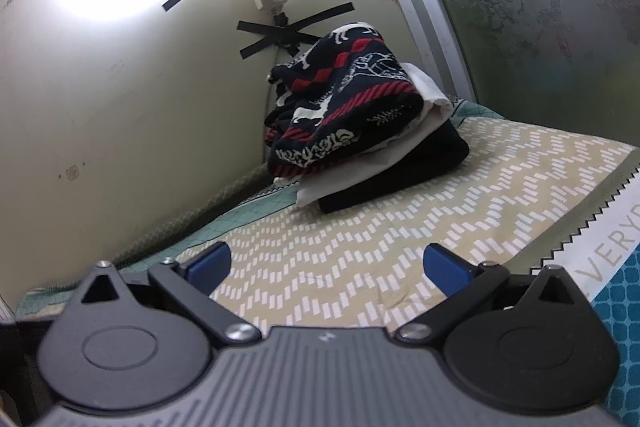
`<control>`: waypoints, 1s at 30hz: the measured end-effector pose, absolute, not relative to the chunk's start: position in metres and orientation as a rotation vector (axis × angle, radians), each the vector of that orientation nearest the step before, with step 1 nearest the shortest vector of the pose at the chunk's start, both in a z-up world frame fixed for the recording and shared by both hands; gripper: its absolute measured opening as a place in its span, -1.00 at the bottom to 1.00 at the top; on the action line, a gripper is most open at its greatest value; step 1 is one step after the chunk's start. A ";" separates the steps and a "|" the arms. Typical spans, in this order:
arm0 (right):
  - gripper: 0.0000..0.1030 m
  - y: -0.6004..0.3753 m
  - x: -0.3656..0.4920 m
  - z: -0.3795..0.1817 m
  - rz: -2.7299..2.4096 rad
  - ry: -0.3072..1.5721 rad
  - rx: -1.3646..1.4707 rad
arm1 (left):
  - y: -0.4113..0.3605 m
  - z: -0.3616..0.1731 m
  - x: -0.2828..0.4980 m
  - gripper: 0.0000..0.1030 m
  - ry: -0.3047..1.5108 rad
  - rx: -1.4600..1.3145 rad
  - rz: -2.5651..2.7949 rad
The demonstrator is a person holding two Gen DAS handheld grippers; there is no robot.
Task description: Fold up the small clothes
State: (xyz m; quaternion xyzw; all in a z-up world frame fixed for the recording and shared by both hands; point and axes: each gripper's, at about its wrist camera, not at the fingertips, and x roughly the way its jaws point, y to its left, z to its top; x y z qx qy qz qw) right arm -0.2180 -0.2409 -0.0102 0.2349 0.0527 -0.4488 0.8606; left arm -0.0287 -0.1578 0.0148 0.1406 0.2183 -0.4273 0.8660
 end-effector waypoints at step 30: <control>0.89 -0.223 -0.220 0.028 -0.902 0.018 0.457 | -0.140 0.036 -0.030 1.00 0.391 0.256 -0.837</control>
